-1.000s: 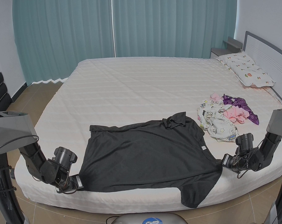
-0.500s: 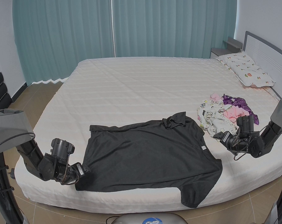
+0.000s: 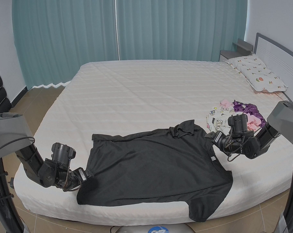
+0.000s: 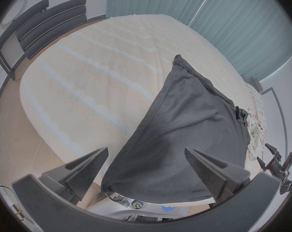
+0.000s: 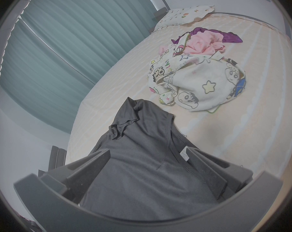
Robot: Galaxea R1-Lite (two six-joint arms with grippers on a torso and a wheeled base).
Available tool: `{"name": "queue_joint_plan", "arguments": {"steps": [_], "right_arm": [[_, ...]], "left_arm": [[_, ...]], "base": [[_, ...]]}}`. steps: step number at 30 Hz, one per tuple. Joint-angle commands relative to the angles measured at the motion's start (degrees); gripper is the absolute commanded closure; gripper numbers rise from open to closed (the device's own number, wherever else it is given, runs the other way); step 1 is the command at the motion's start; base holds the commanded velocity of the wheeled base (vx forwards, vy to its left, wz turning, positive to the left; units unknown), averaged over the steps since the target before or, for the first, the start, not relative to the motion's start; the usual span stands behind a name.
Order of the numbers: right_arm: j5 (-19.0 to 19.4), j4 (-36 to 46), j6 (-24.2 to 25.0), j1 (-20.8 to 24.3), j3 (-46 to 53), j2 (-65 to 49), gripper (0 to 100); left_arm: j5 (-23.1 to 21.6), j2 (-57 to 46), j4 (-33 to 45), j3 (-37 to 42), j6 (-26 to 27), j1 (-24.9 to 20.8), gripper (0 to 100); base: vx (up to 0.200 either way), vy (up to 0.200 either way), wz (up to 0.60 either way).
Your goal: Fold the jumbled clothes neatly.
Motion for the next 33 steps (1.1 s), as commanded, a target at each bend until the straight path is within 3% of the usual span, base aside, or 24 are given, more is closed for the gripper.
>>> {"name": "queue_joint_plan", "arguments": {"steps": [1, 10, 18, 24, 29, 33], "right_arm": [[0.1, 2.1, 1.5, 0.4, -3.9, 2.0, 0], [0.1, 5.2, 4.5, 1.5, -10.4, 5.5, 0], [-0.3, 6.8, 7.0, 2.7, -17.0, 9.7, 0], [-0.2, 13.3, 8.0, 2.1, -29.0, 15.5, 0], [-0.3, 19.8, 9.7, 2.0, -37.7, 20.1, 0], [-0.3, 20.6, 9.7, 2.0, -40.7, 22.1, 0]], "left_arm": [[-0.5, 0.3, -0.1, -0.1, -0.2, 0.4, 0], [-2.4, -0.1, 0.2, 0.3, -0.2, 2.1, 0], [-3.7, 0.0, 0.0, 0.6, -0.1, 2.9, 0], [-8.1, -0.3, 0.0, 0.0, -0.8, 4.1, 0], [-8.4, -0.5, -1.5, -0.9, -6.4, 3.7, 0], [-9.0, -0.4, -2.4, -0.6, -7.3, 3.4, 0]], "base": [[0.0, 0.0, 0.0], [0.0, 0.2, 0.0], [0.0, 0.0, 0.0], [0.0, 0.0, 0.0], [0.0, 0.0, 0.0], [0.0, 0.0, 0.0]]}}
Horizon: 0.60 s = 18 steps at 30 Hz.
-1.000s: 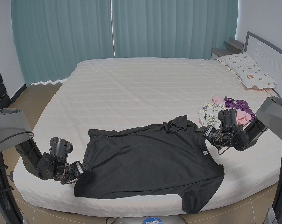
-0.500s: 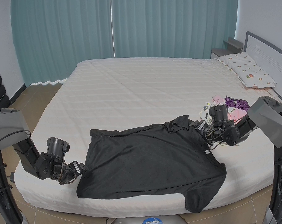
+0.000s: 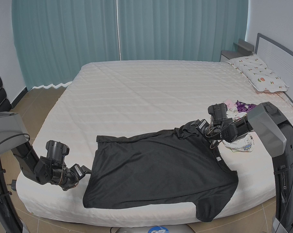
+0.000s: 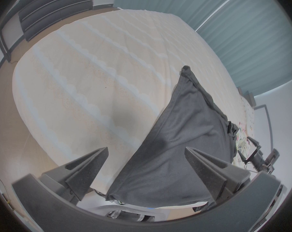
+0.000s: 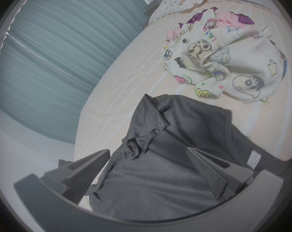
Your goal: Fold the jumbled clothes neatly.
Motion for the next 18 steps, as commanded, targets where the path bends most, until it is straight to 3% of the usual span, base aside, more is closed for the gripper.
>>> {"name": "queue_joint_plan", "arguments": {"steps": [1, 12, 18], "right_arm": [[0.1, 1.8, 0.5, -0.1, -5.0, 5.7, 0], [0.3, 1.4, 0.7, -0.3, -10.8, 9.3, 0], [0.3, 1.3, 3.8, -0.6, -20.8, 15.0, 0]], "left_arm": [[-0.9, -0.1, -0.8, -0.3, -1.7, -0.3, 0], [-1.1, 0.2, -0.9, -0.2, -1.9, -0.3, 0], [-1.3, -0.2, -0.9, -0.4, -3.7, -0.3, 0]], "base": [[0.0, 0.0, 0.0], [0.0, 0.0, 0.0], [0.0, 0.0, 0.0]]}}
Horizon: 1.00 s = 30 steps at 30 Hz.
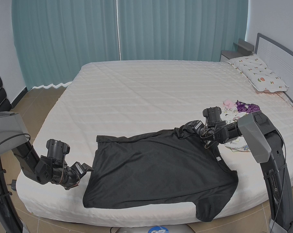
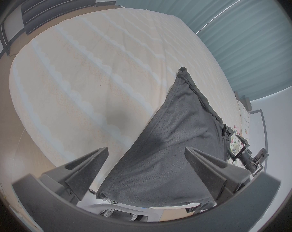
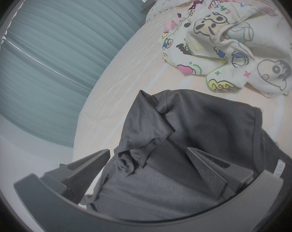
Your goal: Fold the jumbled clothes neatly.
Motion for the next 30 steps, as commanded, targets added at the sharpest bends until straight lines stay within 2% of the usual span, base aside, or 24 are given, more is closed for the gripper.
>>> {"name": "queue_joint_plan", "arguments": {"steps": [1, 3, 5, 9, 12, 19, 22, 23, 26, 30], "right_arm": [[0.0, -0.3, 1.9, -0.2, -7.1, 5.9, 0], [0.4, -0.8, 2.3, -0.2, -7.1, 6.0, 0], [2.2, -6.1, 3.8, -0.2, -7.1, 6.1, 0], [2.1, -18.8, 4.0, -0.9, -7.1, 6.4, 0], [2.0, -22.5, 4.1, -2.0, -7.1, 4.2, 0], [2.5, -24.2, 3.8, -2.6, -7.1, 0.3, 0], [1.5, -23.2, 1.2, -2.8, -7.1, 0.6, 0], [0.3, -21.6, 0.0, -2.9, -5.9, -0.1, 0], [0.0, -19.8, -1.7, -3.3, -0.1, -3.0, 0], [0.7, -23.0, -6.8, -3.7, 15.8, -10.9, 0]], "left_arm": [[-0.2, -0.2, 0.0, -0.3, -2.0, 0.1, 0], [-0.2, -0.2, 0.0, -0.3, -2.3, 0.1, 0], [-0.2, -0.3, 0.0, -0.3, -2.3, 0.1, 0], [-0.2, -0.4, -0.1, -0.3, -2.4, 0.1, 0], [-0.3, -0.7, 0.0, -0.2, -2.4, 0.1, 0], [-0.3, -0.9, 0.0, -0.1, -2.5, 0.1, 0], [-0.3, -1.2, -0.1, -0.2, -2.7, 0.2, 0], [-0.3, -1.5, -0.1, -0.2, -2.7, 0.2, 0], [-1.3, -2.2, -0.1, -0.4, -2.6, 0.2, 0], [-1.5, -2.5, 0.0, -4.9, -2.7, 0.3, 0]], "base": [[0.0, 0.0, 0.0], [0.0, 0.0, 0.0], [0.0, 0.0, 0.0], [0.0, 0.0, 0.0], [0.0, 0.0, 0.0], [0.0, 0.0, 0.0], [0.0, 0.0, 0.0], [0.0, 0.0, 0.0], [0.0, 0.0, 0.0], [0.0, 0.0, 0.0]]}}
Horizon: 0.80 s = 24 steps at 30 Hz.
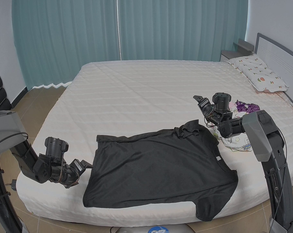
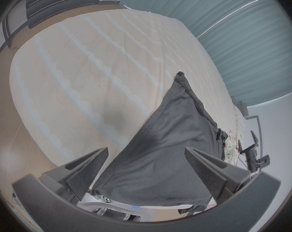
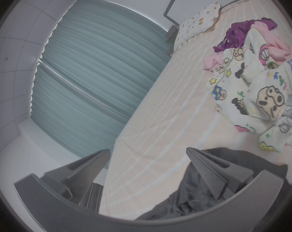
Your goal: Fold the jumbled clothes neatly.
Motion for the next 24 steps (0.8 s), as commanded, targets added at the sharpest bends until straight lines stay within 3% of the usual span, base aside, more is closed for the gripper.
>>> {"name": "queue_joint_plan", "arguments": {"steps": [1, 9, 14, 18, 24], "right_arm": [[0.1, -2.7, -5.8, -0.8, 19.4, -10.9, 0], [0.1, -8.2, -8.2, -1.7, 36.2, -17.5, 0], [0.1, -14.6, -8.8, -1.4, 48.7, -24.5, 0], [0.8, -15.8, -9.3, -1.4, 55.4, -28.5, 0], [0.8, -16.0, -9.3, -1.9, 58.0, -28.6, 0]], "left_arm": [[-0.4, -0.9, 0.2, -5.4, -0.4, 0.0, 0], [0.0, 3.2, 1.7, -17.4, -1.6, -0.4, 0], [6.6, 11.0, 10.5, -32.3, -1.5, -1.1, 0], [6.4, 11.0, 16.6, -34.0, -2.0, -2.5, 0], [6.5, 11.0, 16.6, -33.7, -3.7, -3.2, 0]], "base": [[0.0, 0.0, 0.0], [0.0, 0.0, 0.0], [0.0, 0.0, 0.0], [0.0, 0.0, 0.0], [0.0, 0.0, 0.0]]}}
